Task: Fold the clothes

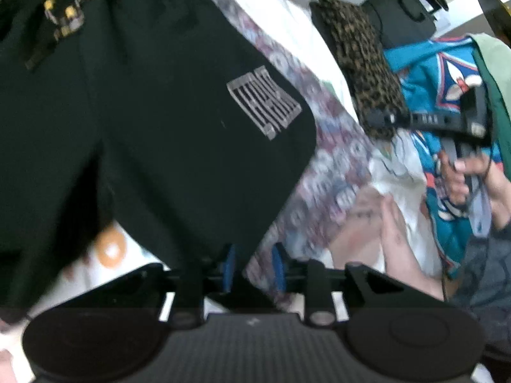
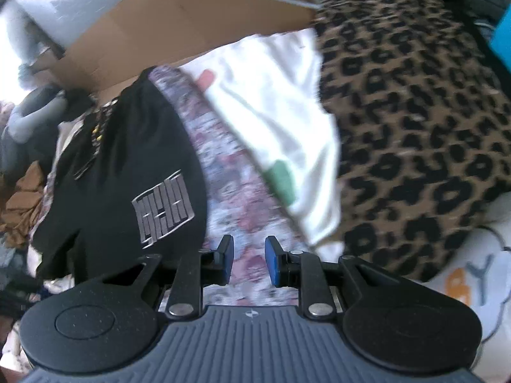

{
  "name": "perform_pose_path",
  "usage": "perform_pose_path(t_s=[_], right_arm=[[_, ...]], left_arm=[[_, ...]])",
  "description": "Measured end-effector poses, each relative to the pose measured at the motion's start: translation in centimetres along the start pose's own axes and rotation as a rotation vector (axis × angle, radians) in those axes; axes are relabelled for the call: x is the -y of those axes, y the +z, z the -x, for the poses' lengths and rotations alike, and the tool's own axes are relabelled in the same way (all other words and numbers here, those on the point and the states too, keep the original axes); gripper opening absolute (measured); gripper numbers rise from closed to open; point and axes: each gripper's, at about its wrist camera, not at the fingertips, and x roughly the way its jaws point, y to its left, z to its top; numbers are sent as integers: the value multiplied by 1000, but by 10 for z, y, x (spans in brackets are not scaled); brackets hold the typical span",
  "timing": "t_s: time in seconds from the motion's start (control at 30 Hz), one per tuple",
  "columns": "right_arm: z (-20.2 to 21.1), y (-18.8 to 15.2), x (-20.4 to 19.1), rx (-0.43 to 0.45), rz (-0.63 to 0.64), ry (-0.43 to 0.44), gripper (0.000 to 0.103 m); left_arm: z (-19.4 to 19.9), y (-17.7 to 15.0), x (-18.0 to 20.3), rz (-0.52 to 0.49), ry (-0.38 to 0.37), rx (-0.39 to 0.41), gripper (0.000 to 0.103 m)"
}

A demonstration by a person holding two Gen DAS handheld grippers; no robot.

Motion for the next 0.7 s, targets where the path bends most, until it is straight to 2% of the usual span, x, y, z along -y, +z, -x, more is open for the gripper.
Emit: perform_pose_path(t_s=[0.13, 0.23, 0.53, 0.7], right_arm=[[-6, -3, -20, 4, 28, 28, 30], [-5, -2, -34, 25, 52, 51, 37], [-12, 10, -78, 56, 104, 119, 38], [-32, 9, -102, 26, 145, 116, 41]], left_arm=[[20, 11, -14, 63, 56, 84, 32], [35, 11, -32, 139, 72, 146, 34], [84, 0, -75, 206, 210, 287, 37], [93, -9, -97, 257, 261, 295, 39]])
